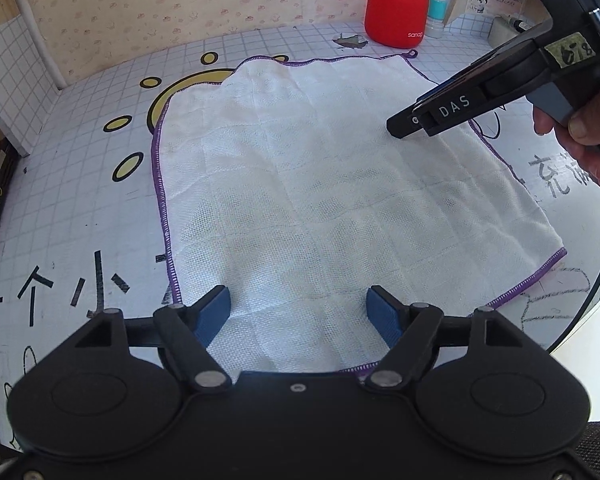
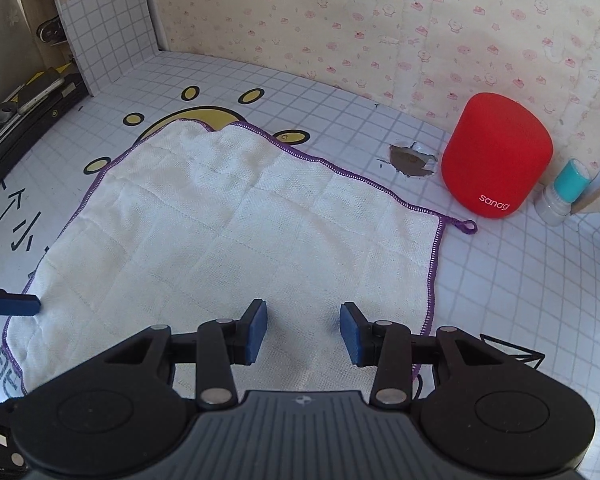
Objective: Fold towel
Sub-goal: 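Move both open grippers back over the spread white towel, then bring both open grippers down to the towel's purple-hemmed edge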
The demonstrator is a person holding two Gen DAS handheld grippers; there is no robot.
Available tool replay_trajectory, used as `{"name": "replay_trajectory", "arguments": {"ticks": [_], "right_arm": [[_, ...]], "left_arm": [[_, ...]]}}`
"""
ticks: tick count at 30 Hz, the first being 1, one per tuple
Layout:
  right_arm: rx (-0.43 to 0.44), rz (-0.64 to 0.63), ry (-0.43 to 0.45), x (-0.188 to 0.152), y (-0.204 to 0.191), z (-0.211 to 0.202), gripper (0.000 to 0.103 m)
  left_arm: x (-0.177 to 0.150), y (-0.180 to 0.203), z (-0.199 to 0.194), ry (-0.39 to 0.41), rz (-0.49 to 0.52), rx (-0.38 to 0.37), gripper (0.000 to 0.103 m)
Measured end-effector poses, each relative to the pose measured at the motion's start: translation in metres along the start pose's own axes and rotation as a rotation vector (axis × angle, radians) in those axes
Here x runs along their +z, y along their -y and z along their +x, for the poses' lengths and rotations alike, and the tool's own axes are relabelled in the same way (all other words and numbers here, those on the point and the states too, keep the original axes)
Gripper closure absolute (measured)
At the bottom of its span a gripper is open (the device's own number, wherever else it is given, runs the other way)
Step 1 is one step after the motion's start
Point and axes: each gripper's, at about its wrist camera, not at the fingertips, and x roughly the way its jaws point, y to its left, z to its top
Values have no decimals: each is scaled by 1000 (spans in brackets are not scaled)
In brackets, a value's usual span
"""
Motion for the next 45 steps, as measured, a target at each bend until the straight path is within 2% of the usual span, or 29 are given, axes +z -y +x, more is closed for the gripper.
{"name": "replay_trajectory", "arguments": {"ticks": [7,9,11,13,18,22,26,34,42,45], "right_arm": [[-15,15,5,1,3,2,54],[-21,22,5,0,5,3,49],[-26,32,6,0,7,4,43],[-28,35,8,-1,8,4,42],[-41,37,5,0,6,4,42],[-37,22,25,0,-2,-3,42],[-26,7,22,-2,-8,-6,42],[-15,48,11,-9,-1,-4,42],[-11,55,12,-9,3,1,41],[-9,56,15,-6,4,4,38]], "left_arm": [[-11,-14,-6,6,-11,3,20],[-15,-17,-7,8,-13,7,13],[-19,-22,-7,4,-29,14,10],[-20,-23,-8,3,-28,16,10],[-14,-21,-13,6,9,41,11],[2,-20,-18,49,23,10,11],[22,-14,-9,74,54,3,11],[42,-6,15,69,109,-15,11],[53,-17,38,37,69,-31,11],[59,-19,41,39,61,-25,11]]}}
